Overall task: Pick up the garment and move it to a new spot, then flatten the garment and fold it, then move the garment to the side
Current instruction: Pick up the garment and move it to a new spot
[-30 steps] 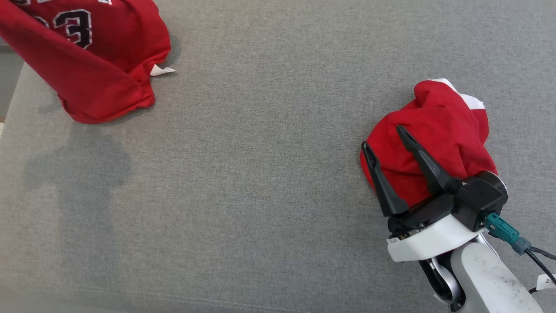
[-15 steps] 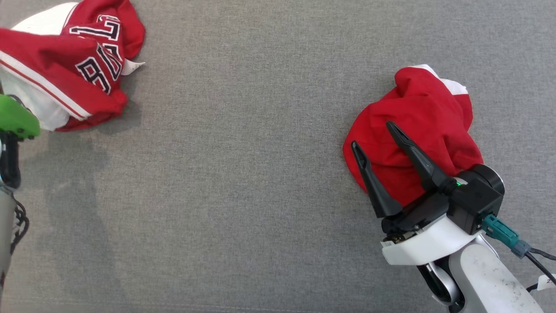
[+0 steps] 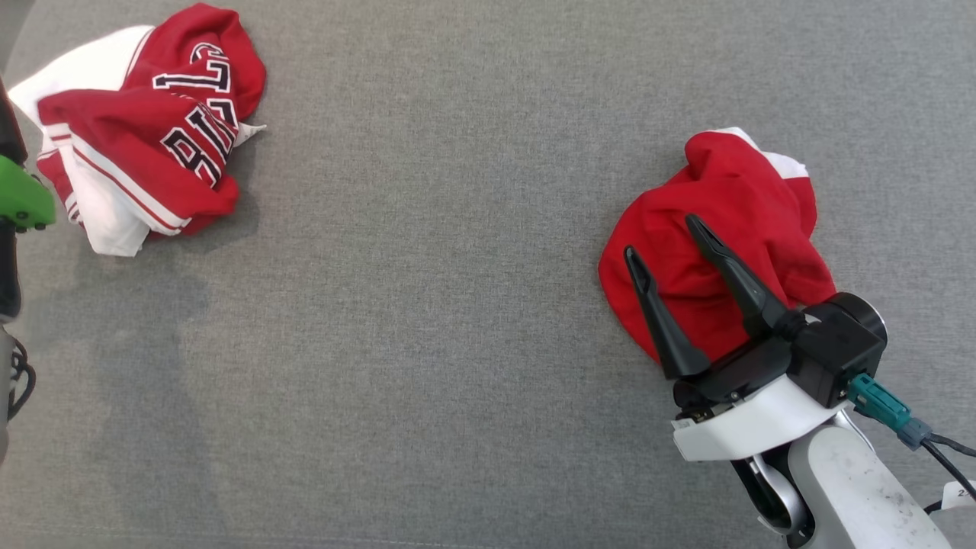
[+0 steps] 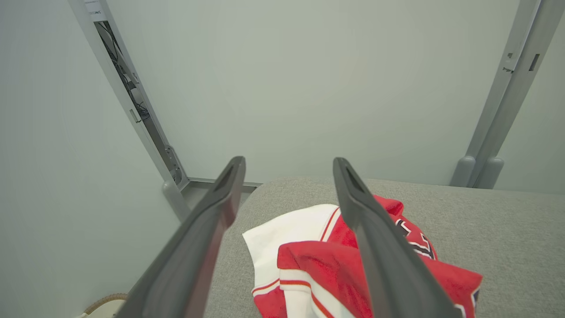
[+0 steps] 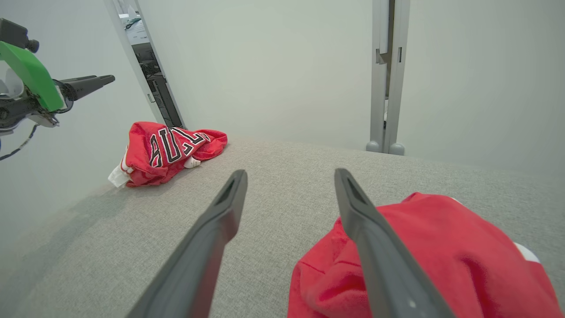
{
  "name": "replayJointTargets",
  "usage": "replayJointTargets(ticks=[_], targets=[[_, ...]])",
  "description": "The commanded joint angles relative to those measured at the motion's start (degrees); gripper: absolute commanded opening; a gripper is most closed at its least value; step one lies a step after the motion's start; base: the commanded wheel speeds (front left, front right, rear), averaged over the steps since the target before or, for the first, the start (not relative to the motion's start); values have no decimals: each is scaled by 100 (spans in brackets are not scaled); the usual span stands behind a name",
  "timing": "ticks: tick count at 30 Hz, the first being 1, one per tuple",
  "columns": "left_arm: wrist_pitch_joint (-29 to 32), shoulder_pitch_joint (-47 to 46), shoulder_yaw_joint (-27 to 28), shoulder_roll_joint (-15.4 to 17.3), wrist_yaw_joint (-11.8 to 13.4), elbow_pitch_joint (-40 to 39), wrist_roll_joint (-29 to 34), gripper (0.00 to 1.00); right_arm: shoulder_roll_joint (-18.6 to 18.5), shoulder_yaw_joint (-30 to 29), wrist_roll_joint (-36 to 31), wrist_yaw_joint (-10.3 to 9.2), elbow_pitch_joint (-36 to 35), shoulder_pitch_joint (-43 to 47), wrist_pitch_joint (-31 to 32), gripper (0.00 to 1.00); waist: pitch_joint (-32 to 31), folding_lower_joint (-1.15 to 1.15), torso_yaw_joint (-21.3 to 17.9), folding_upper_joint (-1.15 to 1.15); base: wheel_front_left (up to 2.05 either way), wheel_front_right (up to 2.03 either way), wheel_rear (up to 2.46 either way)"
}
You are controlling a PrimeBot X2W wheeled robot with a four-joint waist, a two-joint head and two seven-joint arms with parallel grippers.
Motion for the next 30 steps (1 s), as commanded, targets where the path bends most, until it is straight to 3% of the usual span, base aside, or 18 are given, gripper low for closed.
replayJointTargets(ticks=[1,11,21,30], targets=[[-4,-74,25,51,3,-132,129,100,24,-35,38,0,55,46,-52,100,-142,0,-41,0,0,0,0],[-4,298,265,-186,-80,-1374,744,100,249,-419,47,0,469,158,-231,100,-745,0,-570,0,0,0,0],[-4,1310,396,-711,-50,-2053,1027,100,402,-773,39,0,808,349,-293,100,-1180,0,-1167,0,0,0,0],[-4,2455,684,-1051,-41,-2616,1209,100,448,-923,41,0,996,571,-295,100,-1512,0,-1309,0,0,0,0]])
